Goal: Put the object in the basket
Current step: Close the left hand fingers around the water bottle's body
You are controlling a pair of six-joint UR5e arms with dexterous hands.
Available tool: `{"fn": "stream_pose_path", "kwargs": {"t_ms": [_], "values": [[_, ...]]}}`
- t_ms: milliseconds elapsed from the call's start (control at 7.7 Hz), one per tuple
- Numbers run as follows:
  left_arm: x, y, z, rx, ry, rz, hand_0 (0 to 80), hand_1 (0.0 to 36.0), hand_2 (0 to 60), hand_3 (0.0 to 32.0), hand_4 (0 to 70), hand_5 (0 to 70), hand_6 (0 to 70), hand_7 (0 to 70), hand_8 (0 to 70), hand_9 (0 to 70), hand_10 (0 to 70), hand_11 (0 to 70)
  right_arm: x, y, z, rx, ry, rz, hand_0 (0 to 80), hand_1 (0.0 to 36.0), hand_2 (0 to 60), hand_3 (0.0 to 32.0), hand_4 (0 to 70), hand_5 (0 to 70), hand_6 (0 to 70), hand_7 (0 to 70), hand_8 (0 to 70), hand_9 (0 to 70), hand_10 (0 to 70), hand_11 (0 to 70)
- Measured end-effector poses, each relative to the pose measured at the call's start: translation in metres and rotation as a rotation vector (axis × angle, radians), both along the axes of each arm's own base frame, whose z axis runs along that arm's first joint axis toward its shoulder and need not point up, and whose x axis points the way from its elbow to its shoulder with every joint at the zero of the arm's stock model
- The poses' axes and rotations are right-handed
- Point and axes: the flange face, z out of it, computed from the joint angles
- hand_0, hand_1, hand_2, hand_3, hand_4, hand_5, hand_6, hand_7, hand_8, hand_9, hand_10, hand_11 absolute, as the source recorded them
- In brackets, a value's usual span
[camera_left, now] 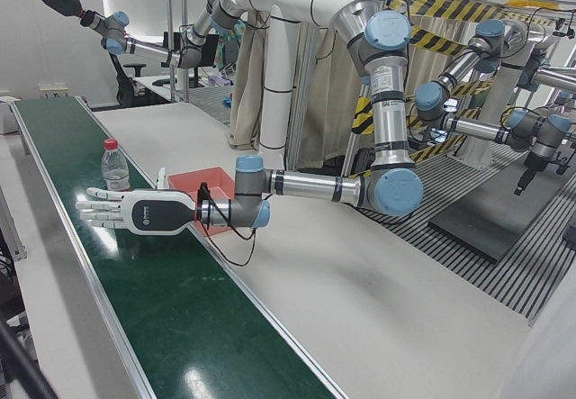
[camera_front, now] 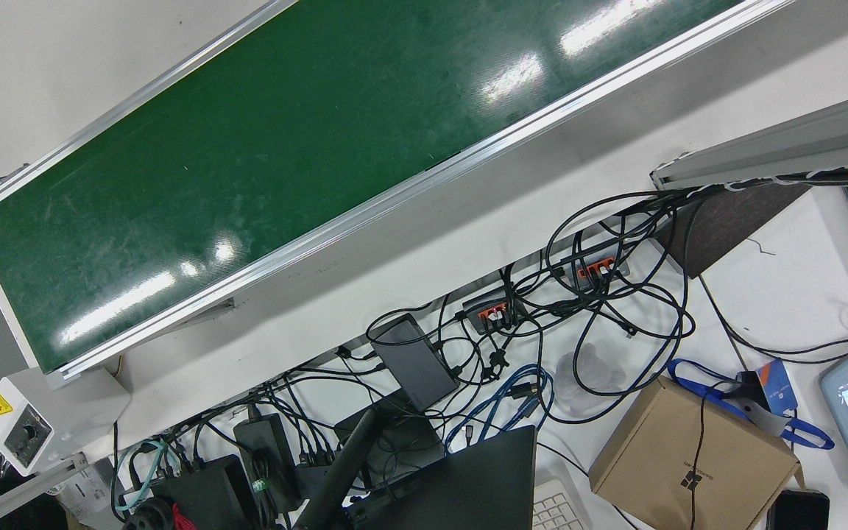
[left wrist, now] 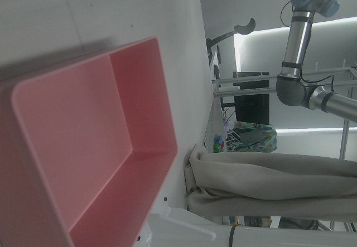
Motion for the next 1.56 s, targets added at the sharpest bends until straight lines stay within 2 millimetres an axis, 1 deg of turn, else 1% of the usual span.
{"fn": "stream_pose_path", "kwargs": {"t_ms": [390, 519, 649, 779, 1039, 1169, 1299, 1429, 1558], "values": [[0.003, 0.000, -0.003, -0.012, 0.048, 0.065, 47.5, 6.2, 0.0, 0.0, 11.4, 17.0, 2.6, 1.2, 2.4, 2.3, 5.5, 9.0, 0.000, 0.000, 0.000, 0.000, 0.000, 0.000, 0.0, 0.0, 0.0, 0.0, 0.0, 0.0, 0.0, 0.0, 0.0, 0.0, 0.0, 0.0], [0.004, -0.001, -0.006, -0.011, 0.052, 0.068, 48.4, 7.1, 0.0, 0.0, 11.6, 17.2, 2.6, 1.4, 2.2, 2.1, 5.6, 9.2, 0.000, 0.000, 0.000, 0.000, 0.000, 0.000, 0.0, 0.0, 0.0, 0.0, 0.0, 0.0, 0.0, 0.0, 0.0, 0.0, 0.0, 0.0], [0.005, -0.004, -0.011, -0.010, 0.053, 0.068, 53.7, 12.1, 0.0, 0.0, 12.4, 18.6, 3.3, 1.9, 2.5, 2.5, 5.9, 10.3, 0.000, 0.000, 0.000, 0.000, 0.000, 0.000, 0.0, 0.0, 0.0, 0.0, 0.0, 0.0, 0.0, 0.0, 0.0, 0.0, 0.0, 0.0], [0.004, -0.006, -0.016, -0.010, 0.054, 0.065, 56.2, 14.2, 0.0, 0.0, 12.8, 19.1, 3.7, 2.1, 2.7, 2.6, 6.2, 10.9, 0.000, 0.000, 0.000, 0.000, 0.000, 0.000, 0.0, 0.0, 0.0, 0.0, 0.0, 0.0, 0.0, 0.0, 0.0, 0.0, 0.0, 0.0], [0.006, -0.013, -0.024, -0.009, 0.050, 0.058, 55.5, 14.0, 0.0, 0.0, 12.6, 19.0, 3.6, 2.2, 2.8, 2.7, 6.1, 10.7, 0.000, 0.000, 0.000, 0.000, 0.000, 0.000, 0.0, 0.0, 0.0, 0.0, 0.0, 0.0, 0.0, 0.0, 0.0, 0.0, 0.0, 0.0], [0.009, -0.021, -0.028, -0.010, 0.048, 0.053, 56.3, 14.9, 0.0, 0.0, 12.4, 19.8, 3.7, 2.5, 3.0, 2.8, 6.3, 11.1, 0.000, 0.000, 0.000, 0.000, 0.000, 0.000, 0.0, 0.0, 0.0, 0.0, 0.0, 0.0, 0.0, 0.0, 0.0, 0.0, 0.0, 0.0], [0.011, -0.027, -0.032, -0.010, 0.047, 0.049, 59.7, 21.1, 1.9, 0.0, 11.7, 30.5, 5.0, 5.5, 7.0, 7.9, 11.2, 18.7, 0.000, 0.000, 0.000, 0.000, 0.000, 0.000, 0.0, 0.0, 0.0, 0.0, 0.0, 0.0, 0.0, 0.0, 0.0, 0.0, 0.0, 0.0], [0.010, -0.032, -0.034, -0.020, 0.041, 0.043, 61.3, 19.4, 7.0, 0.0, 40.7, 58.0, 19.1, 23.1, 24.8, 31.7, 35.0, 50.9, 0.000, 0.000, 0.000, 0.000, 0.000, 0.000, 0.0, 0.0, 0.0, 0.0, 0.0, 0.0, 0.0, 0.0, 0.0, 0.0, 0.0, 0.0], [0.006, -0.036, -0.037, -0.037, 0.032, 0.028, 58.4, 15.5, 16.6, 0.0, 55.9, 70.0, 44.3, 39.4, 43.8, 51.6, 44.9, 63.9, 0.000, 0.000, 0.000, 0.000, 0.000, 0.000, 0.0, 0.0, 0.0, 0.0, 0.0, 0.0, 0.0, 0.0, 0.0, 0.0, 0.0, 0.0]]}}
